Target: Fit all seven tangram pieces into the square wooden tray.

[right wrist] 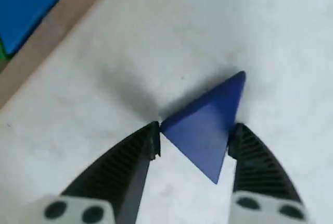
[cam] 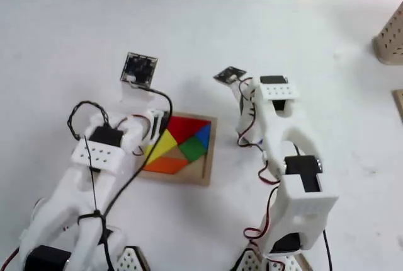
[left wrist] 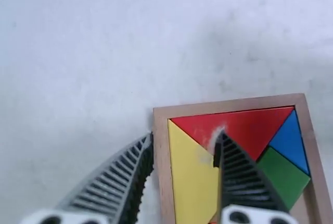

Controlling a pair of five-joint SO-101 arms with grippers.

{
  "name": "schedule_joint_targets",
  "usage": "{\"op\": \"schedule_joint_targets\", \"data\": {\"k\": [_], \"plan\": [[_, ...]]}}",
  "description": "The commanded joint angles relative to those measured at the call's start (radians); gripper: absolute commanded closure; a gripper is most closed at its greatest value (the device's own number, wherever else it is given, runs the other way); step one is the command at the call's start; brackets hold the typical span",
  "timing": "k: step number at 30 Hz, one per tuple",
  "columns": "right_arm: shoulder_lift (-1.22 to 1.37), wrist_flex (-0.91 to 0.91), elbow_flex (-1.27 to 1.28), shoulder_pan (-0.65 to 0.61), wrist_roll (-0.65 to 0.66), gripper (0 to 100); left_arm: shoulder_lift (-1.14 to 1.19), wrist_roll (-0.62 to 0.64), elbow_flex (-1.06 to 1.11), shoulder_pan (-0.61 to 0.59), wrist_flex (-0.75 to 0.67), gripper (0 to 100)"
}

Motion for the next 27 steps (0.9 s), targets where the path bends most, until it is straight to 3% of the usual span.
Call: {"op": "schedule_joint_targets", "data": {"k": [1,5,16,27], "plan": [[-0.008,0.01,-0.006,-0.008,0.009,87.8,-0.025,0.005,-0.008,-0.007,-0.02,80],[-0.008,-0.004,-0.006,-0.004,-0.002,98.1,-0.025,0.005,-0.008,-0.007,-0.02,80],[-0.091,0.028,-0.015,-0.013,-0.054,97.5,-0.027,0.014,-0.015,-0.067,-0.051,80],[-0.142,0.035,-0.015,-0.042,-0.15,97.4,-0.033,0.014,-0.017,-0.097,-0.069,92]]}}
